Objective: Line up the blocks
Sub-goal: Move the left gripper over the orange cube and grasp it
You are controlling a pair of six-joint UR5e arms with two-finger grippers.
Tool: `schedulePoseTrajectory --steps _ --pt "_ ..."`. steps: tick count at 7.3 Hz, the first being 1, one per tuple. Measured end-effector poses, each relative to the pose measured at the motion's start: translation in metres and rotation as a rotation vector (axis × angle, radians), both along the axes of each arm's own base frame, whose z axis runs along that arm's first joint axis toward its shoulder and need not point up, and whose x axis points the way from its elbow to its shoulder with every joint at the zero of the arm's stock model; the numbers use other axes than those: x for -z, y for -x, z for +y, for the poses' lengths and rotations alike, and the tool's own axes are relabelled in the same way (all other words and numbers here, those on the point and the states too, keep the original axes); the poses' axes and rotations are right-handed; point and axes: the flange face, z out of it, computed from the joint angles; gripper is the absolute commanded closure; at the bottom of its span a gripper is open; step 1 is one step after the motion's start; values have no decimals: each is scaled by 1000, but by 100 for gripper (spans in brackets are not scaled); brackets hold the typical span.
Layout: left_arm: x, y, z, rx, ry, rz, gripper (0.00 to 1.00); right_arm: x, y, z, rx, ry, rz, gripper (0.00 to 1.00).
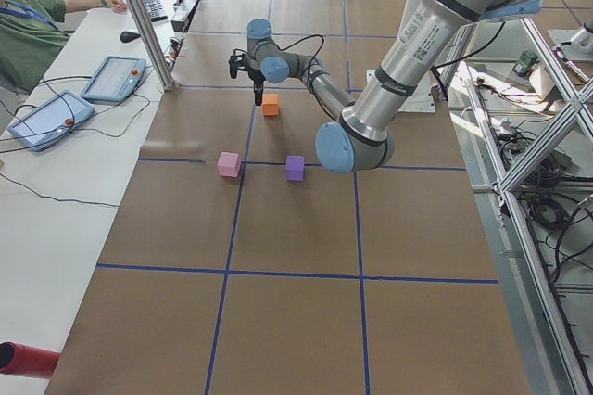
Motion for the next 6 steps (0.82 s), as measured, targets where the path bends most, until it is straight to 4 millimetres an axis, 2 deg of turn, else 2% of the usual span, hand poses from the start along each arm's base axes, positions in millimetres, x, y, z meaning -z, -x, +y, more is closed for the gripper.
schedulePoseTrajectory --steps 1,5,6 --pt "-1 -17 1 11 -3 -23 0 0 0 0 0 0 0 0" --pt "-15 -54 19 -19 2 -62 1 0 0 0 0 0 0 0" --pt "-23 -62 22 -29 9 -73 20 0 0 0 0 0 0 0"
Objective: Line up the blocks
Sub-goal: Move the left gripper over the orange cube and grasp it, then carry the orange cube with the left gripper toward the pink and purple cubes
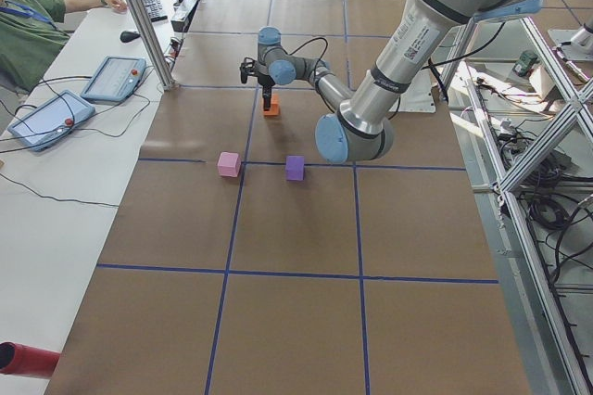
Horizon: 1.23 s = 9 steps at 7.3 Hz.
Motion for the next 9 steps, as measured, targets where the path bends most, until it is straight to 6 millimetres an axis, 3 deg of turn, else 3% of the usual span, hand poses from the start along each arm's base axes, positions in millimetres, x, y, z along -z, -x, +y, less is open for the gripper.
schedulePoseTrajectory --steps 1,2,6,7,9 --pt "-5 -5 2 -8 4 -8 61 0 0 0 0 0 0 0" --pt "-8 -7 3 -15 6 -11 95 0 0 0 0 0 0 0" --pt "-16 -2 10 -67 50 11 97 0 0 0 0 0 0 0" --pt "-24 19 5 -84 46 21 97 0 0 0 0 0 0 0" --pt "-60 93 -14 -131 -19 17 97 0 0 0 0 0 0 0"
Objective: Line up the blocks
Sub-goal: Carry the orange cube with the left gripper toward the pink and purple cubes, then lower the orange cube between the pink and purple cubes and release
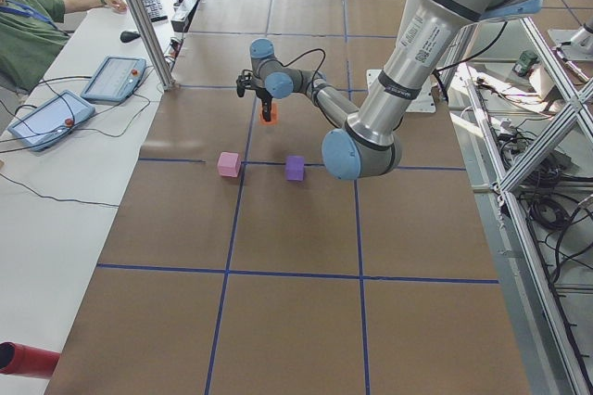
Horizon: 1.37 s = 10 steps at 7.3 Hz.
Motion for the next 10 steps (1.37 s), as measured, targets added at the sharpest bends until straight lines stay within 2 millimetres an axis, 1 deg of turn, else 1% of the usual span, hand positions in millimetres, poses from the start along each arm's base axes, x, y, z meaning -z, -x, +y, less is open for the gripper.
schedulePoseTrajectory --steps 1,2,3,4,5,6,7,10 --pt "-29 40 -14 -26 -44 -21 95 0 0 0 0 0 0 0" --pt "-65 74 -21 -56 -77 -54 91 0 0 0 0 0 0 0" --pt "-98 95 -20 -81 -87 -83 90 0 0 0 0 0 0 0" --pt "-122 107 -16 -95 -83 -102 82 0 0 0 0 0 0 0" --pt "-136 112 -12 -104 -76 -114 56 0 0 0 0 0 0 0" --pt "-145 113 -9 -114 -72 -122 5 0 0 0 0 0 0 0" --pt "-149 113 -8 -120 -69 -126 0 0 0 0 0 0 0 0" --pt "-150 113 -6 -123 -58 -120 0 0 0 0 0 0 0 0"
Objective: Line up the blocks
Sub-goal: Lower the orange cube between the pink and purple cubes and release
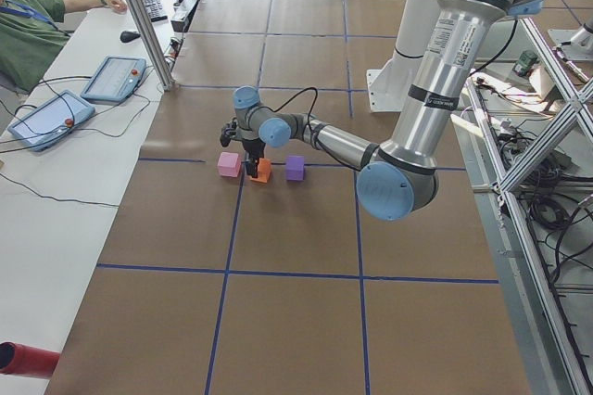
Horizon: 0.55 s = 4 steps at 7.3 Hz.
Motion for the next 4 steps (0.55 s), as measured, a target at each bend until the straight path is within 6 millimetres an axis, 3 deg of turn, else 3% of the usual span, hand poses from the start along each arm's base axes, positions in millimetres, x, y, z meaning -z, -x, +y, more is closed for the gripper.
schedulePoseTrajectory --steps 2,3,4 --pt "14 23 -10 15 11 42 0 0 0 0 0 0 0 0" --pt "23 50 -20 39 2 48 0 0 0 0 0 0 0 0" --pt "30 89 -34 40 -28 33 0 0 0 0 0 0 0 0"
